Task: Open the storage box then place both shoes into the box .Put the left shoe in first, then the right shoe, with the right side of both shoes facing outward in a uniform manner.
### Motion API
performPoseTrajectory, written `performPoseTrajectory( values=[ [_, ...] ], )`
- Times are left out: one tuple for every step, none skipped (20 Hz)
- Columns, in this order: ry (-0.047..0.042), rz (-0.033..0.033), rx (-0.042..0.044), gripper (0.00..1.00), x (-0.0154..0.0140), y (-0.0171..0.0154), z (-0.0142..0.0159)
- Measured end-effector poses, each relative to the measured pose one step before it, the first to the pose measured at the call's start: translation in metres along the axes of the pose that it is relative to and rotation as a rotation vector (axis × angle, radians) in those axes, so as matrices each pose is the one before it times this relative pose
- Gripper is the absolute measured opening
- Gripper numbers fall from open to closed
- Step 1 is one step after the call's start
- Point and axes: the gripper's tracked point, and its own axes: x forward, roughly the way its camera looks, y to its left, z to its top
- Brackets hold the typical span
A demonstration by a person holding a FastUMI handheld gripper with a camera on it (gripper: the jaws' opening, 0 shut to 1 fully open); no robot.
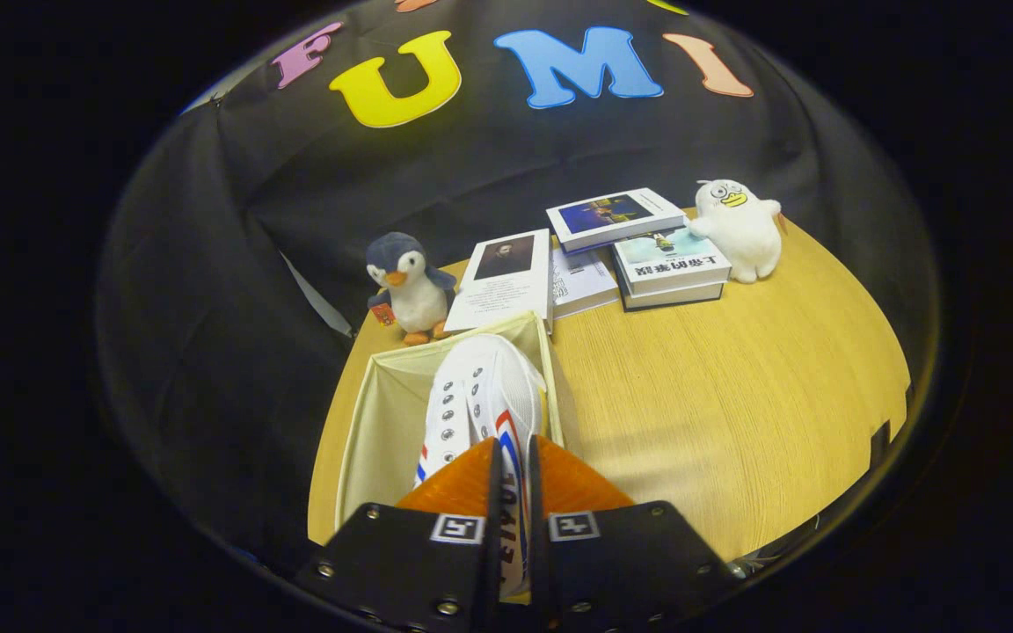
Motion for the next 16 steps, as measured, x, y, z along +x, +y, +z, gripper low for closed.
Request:
performPoseTrajectory(
  values=[
    [-0.02464, 0.01823, 0.00113, 0.26, -0.00506, 0.00565, 0.01003],
    [-0.02234, 0.00464, -0.01285, 0.54, -0.00254, 0.00074, 0.00762],
    [-0.01443, 0.00176, -0.02162, 0.69, -0.00497, -0.00152, 0.00651],
    [-0.0143, 0.00209, -0.02746, 1.0, -0.00652, -0.00131, 0.00707],
    [-0.01836, 0.00188, -0.02858, 0.99, -0.00207, -0.00194, 0.00461],
    [-0.02025, -0.00068, -0.02901, 0.99, -0.0062, -0.00281, 0.00639],
    [-0.01875, -0.00196, -0.02933, 0.99, -0.00808, -0.00485, 0.00521],
    [-0.02103, -0.00214, -0.02792, 0.99, -0.00828, -0.00488, 0.00665],
    [-0.0263, -0.00494, -0.02325, 0.99, -0.00845, -0.00583, 0.00796],
    [-0.02648, -0.00814, -0.01692, 0.99, -0.00893, -0.00768, 0.00838],
    [-0.02578, -0.00673, -0.00976, 0.99, -0.00901, -0.00815, 0.00835],
    [-0.02311, -0.00531, -0.00245, 0.99, -0.00834, -0.00838, 0.00885],
    [-0.02226, -0.00325, 0.00152, 0.99, -0.00745, -0.00798, 0.00791],
    [-0.02188, -0.00758, 0.00311, 0.99, -0.00825, -0.00888, 0.0084],
    [-0.02082, -0.00702, 0.00316, 0.99, -0.00409, -0.00915, 0.00664],
    [-0.02007, -0.00662, 0.00165, 0.99, -0.00649, -0.01039, 0.00799]
  ],
)
